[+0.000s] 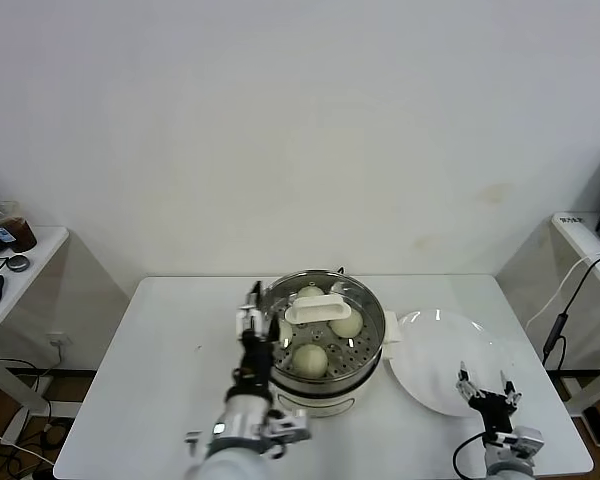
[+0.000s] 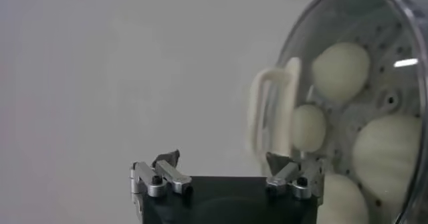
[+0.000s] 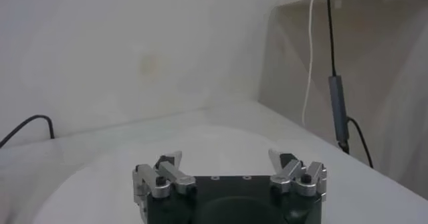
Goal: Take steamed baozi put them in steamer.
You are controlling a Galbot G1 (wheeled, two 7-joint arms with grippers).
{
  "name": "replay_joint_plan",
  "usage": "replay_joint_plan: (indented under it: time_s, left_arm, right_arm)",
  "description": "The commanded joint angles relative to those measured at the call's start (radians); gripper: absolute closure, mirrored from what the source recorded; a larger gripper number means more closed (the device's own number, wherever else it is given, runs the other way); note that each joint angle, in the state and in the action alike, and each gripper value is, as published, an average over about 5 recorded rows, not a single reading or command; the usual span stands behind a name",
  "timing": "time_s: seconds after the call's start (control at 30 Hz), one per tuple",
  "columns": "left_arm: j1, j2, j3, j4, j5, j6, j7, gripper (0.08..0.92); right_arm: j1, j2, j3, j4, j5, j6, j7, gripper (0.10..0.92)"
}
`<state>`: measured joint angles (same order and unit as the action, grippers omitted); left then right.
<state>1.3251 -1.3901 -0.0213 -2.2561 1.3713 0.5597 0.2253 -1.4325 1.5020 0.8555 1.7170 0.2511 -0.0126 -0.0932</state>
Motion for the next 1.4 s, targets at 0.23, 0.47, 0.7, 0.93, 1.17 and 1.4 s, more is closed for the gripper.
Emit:
replay_joint_plan:
  time_s: [0.23, 0.47, 0.7, 0.93, 1.17, 1.4]
  left_arm:
    - [0.304, 0.007, -0.65, 0.062, -1.163, -0.521, -0.261, 0.177]
    - [0.396, -0.049, -0.639, 0.172, -1.306, -0.481, -0.263, 0.177]
    - [0.469, -0.069, -0.608, 0.17, -1.311, -0.415, -0.26, 0.177]
    - [0.492, -0.071, -0.597, 0.129, -1.293, -0.433, -0.241, 0.177]
    - [0.508, -0.063, -0.599, 0.103, -1.278, -0.434, -0.229, 0.177]
    - [0.544, -0.061, -0.583, 0.053, -1.279, -0.44, -0.231, 0.177]
  right_arm:
    - [-0.168, -0.083, -0.104, 0.227, -0.05, -0.06, -0.08, 0.203]
    - [-0.238, -0.115, -0.135, 0.277, -0.068, -0.056, -0.061, 0.203]
    - [-0.268, -0.11, -0.173, 0.309, -0.099, -0.06, -0.048, 0.203]
    - [-0.286, -0.094, -0.155, 0.349, -0.142, -0.103, -0.057, 0.203]
    - [-0.322, -0.102, -0.139, 0.378, -0.154, -0.129, -0.087, 0.203]
    - [-0.345, -0.093, -0.132, 0.419, -0.146, -0.151, -0.096, 0.203]
